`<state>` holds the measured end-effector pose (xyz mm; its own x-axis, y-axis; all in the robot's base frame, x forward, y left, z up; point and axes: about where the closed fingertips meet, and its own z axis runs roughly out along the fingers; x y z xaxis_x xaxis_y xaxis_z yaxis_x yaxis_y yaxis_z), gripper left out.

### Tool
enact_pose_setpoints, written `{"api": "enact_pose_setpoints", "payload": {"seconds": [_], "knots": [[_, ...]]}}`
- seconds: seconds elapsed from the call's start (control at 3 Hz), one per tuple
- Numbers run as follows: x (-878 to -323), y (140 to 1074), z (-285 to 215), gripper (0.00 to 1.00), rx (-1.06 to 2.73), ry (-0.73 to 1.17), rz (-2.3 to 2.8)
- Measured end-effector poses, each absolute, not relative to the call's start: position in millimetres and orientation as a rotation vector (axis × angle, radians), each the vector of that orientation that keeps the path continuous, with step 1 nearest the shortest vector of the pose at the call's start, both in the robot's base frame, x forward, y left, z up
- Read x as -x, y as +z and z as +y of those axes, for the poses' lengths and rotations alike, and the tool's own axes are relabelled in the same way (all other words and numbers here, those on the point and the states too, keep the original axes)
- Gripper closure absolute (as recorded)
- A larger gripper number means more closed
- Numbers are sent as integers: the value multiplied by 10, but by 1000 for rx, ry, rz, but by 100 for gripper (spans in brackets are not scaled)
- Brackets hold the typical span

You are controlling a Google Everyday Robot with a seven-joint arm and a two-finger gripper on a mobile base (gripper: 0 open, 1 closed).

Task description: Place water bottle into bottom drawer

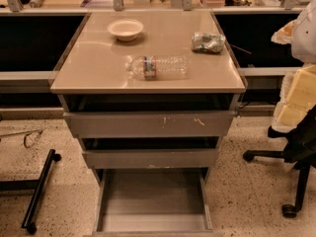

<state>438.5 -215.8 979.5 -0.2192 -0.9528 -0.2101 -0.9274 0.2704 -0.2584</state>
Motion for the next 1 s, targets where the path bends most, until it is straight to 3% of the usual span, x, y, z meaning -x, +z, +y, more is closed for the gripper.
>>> {"api": "enact_pose_setpoints", "payload": {"seconds": [0.33, 0.67, 1.0], "knots": [[-4386, 9795, -2157, 0, 1718, -110, 2222], [-4765, 9773, -2077, 0, 1770, -102, 2123], [-5653, 9642, -1793, 0, 1830, -40, 1924]]}}
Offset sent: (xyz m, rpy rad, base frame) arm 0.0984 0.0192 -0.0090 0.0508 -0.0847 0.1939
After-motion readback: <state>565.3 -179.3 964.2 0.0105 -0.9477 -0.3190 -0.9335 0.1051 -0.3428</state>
